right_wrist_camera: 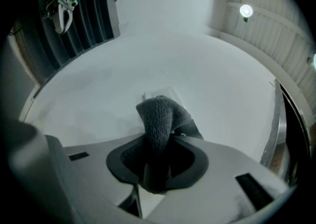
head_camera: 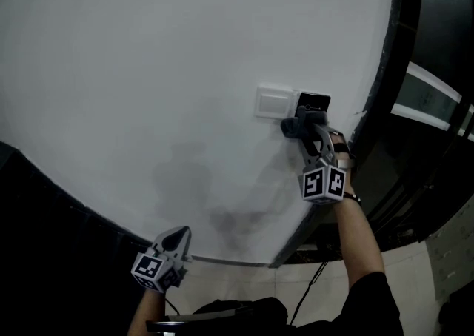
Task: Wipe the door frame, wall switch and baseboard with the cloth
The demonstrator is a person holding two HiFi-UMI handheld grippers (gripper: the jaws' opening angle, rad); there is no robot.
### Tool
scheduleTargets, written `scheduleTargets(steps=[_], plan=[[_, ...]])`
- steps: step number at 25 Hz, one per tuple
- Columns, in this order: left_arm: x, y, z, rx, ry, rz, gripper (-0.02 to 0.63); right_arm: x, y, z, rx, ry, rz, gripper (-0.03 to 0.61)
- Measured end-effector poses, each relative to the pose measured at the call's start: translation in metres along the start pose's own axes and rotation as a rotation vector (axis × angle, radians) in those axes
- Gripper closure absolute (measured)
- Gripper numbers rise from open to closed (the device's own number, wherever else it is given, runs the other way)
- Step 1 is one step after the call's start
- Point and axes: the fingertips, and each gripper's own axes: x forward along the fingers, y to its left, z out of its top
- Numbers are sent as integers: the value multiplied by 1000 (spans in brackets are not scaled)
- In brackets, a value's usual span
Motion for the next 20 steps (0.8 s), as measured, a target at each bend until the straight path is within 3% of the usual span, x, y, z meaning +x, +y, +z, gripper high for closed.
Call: scheduleTargets(steps=[6,10,15,20], plan=[[-11,7,7,-2,-30,21,623,3,-34,64,-45,-87,-52,489],[-20,12,8,-9,-38,41,623,24,-56,97,-82,-67,-74,489],[-32,22,5,-16,-35,69,621,51,-42,97,-127,41,-41,489],[-42,25,4,-26,-26,73,623,47,-19,98,-139,52,-29,488]])
